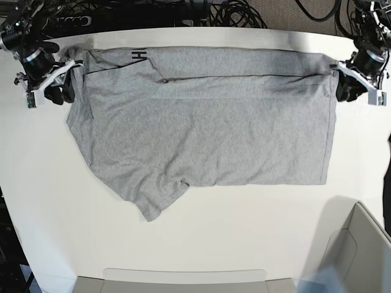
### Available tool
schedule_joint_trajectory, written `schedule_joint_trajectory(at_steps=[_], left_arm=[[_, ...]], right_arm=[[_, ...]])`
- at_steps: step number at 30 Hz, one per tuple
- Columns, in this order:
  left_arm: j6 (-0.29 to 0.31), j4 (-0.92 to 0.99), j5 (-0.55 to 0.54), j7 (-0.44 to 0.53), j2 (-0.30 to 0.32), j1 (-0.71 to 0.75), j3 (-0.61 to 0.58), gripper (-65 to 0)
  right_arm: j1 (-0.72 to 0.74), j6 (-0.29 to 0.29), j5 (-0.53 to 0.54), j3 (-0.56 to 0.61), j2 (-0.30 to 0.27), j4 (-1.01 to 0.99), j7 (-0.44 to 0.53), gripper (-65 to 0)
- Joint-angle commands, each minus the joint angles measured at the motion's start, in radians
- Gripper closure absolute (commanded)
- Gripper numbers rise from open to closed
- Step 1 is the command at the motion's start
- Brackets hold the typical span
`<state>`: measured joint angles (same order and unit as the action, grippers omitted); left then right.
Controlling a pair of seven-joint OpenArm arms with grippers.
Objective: Fold the T-shirt properly
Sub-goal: 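Release the edge and move both grippers to the shirt's side edges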
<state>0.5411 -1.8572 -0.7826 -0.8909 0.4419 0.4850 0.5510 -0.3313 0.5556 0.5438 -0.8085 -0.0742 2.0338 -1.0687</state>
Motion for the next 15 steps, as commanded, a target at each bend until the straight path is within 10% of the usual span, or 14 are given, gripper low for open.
schedule_joint_trajectory(at_steps=[1,15], left_arm=[[0.007,-0.009,-0.008,-0.012,0.033,-0.024,-0.024,-10.8],[0.006,0.037,0.389,-0.342,-0.140,-0.497,-0.124,-6.4]], right_arm=[[0.024,-0.009,-0.004,0.038,-0.009,0.015,0.018,-17.3],[0.544,-0.042,-0.419,0.435,-0.009,-0.445,0.046,-17.3]])
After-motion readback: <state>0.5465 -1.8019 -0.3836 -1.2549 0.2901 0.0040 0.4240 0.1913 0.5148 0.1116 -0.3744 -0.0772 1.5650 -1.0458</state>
